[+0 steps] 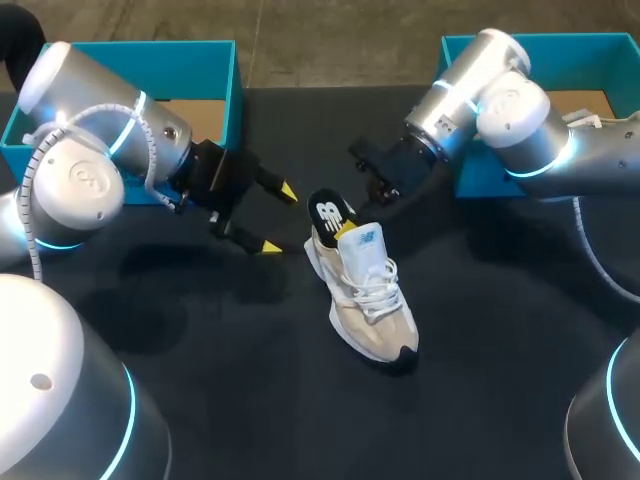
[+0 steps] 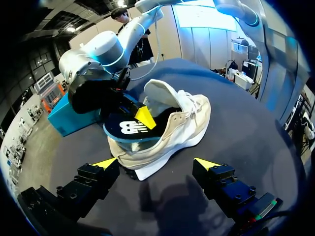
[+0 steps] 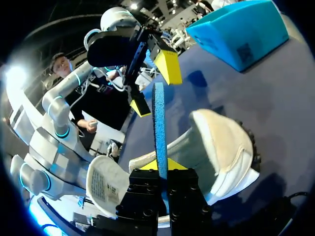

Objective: Take the shoe out of the shoebox, open the shoe tongue, remove and reinsert the insole, then place the shoe into the shoebox

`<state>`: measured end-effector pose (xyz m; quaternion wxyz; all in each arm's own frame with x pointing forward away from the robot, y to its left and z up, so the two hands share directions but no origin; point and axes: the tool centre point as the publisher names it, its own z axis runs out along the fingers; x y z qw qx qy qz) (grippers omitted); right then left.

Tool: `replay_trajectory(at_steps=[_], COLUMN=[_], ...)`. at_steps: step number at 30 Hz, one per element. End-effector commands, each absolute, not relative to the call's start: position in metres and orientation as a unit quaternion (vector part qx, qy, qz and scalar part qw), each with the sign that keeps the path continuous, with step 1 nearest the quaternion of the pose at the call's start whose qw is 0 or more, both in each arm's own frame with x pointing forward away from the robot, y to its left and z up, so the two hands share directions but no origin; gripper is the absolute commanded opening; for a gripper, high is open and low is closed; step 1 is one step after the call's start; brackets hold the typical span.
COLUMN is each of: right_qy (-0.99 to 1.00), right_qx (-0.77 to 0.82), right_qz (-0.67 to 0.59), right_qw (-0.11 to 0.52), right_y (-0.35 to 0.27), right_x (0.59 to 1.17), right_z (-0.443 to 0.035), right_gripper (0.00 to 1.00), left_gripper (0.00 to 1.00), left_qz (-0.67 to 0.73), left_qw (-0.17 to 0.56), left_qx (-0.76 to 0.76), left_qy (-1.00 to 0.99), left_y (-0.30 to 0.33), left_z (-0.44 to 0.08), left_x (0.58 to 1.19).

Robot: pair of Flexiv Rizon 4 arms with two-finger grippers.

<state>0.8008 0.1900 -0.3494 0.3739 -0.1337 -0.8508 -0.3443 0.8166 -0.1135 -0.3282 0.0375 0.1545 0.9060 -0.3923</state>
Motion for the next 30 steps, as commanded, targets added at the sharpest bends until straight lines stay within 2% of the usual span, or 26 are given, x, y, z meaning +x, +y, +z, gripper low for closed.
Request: replay_trajectory(at_steps=[1, 9, 15, 17, 19, 24, 30], right_qy=[-0.849, -0.846, -0.852, -0.854, -0.856, -0.859, -0.864], right_qx=[-0.137, -0.142, -0.146, -0.146, -0.146, -0.146, -0.140], right_qz=[-0.339, -0.327, -0.328, -0.329, -0.331, -0.335, -0.337], right_qw=[0.382, 0.396, 0.381, 0.376, 0.370, 0.359, 0.347], right_y=[0.189, 0.187, 0.187, 0.187, 0.188, 0.192, 0.195], right_x=[0.795, 0.785, 0.786, 0.787, 0.788, 0.787, 0.795], right_z=[-0.354, -0.359, -0.354, -0.353, -0.350, -0.344, -0.337], right_gripper=[0.00, 0.00, 0.00, 0.15, 0.23, 0.30, 0.33], left_gripper=[1.00, 1.00, 1.00, 1.00, 1.00, 1.00, 1.00], left_qz=[-0.394, -0.396, -0.397, -0.398, -0.398, -0.399, -0.400], left_qw=[0.038, 0.036, 0.034, 0.033, 0.032, 0.032, 0.033], left_qx=[0.155, 0.156, 0.159, 0.160, 0.162, 0.164, 0.163], left_qy=[0.905, 0.904, 0.903, 0.903, 0.902, 0.902, 0.901], left_y=[-0.115, -0.115, -0.115, -0.116, -0.116, -0.116, -0.115], left_z=[-0.330, -0.331, -0.332, -0.332, -0.333, -0.333, -0.333], left_x=[0.817, 0.816, 0.816, 0.816, 0.816, 0.816, 0.816])
